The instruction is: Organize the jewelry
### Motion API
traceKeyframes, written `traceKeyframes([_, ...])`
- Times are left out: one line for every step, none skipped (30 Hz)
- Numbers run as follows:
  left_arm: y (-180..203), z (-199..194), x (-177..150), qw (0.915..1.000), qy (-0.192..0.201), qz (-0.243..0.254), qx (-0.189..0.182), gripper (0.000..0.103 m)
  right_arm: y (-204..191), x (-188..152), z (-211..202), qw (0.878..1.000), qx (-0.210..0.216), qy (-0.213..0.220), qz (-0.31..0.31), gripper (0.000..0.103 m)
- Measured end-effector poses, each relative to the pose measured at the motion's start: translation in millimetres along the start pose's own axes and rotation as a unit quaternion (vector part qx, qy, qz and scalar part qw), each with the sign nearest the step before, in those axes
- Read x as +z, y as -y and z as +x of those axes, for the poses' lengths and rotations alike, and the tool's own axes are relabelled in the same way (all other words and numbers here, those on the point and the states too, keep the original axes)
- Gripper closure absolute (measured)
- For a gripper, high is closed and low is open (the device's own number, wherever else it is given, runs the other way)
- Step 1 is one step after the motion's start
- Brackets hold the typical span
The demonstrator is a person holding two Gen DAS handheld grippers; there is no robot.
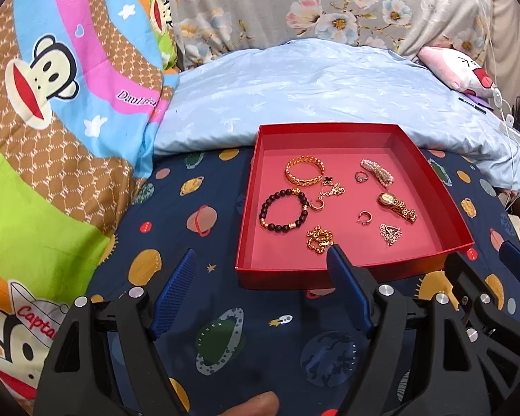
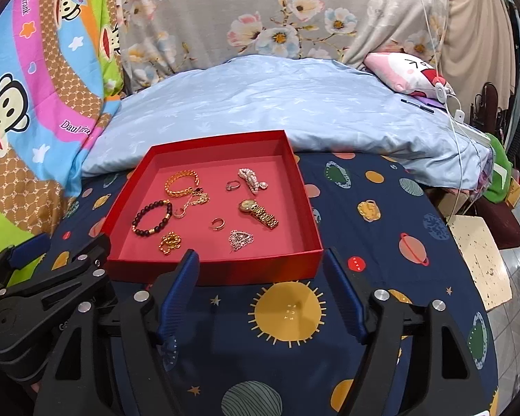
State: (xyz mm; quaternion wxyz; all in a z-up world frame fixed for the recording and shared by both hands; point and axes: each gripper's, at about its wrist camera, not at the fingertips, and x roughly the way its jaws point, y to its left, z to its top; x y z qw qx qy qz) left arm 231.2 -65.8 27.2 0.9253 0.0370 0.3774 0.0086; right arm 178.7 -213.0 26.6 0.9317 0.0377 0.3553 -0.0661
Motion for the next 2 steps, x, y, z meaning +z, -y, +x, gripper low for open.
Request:
traceKeyframes([-1.9,1.2,0.5,1.0000,-0.004,-0.001,-0.003,0.028,1.4,0.2,0.1,1.000,-0.001,0.000,0.001,0.029])
traceKeyframes([0.0,2.0,0.1,1.0000,-0.005,0.000,-0.004,0.028,2.7,0.3,-0.1,1.000,-0.002,0.000,0.001,0.029])
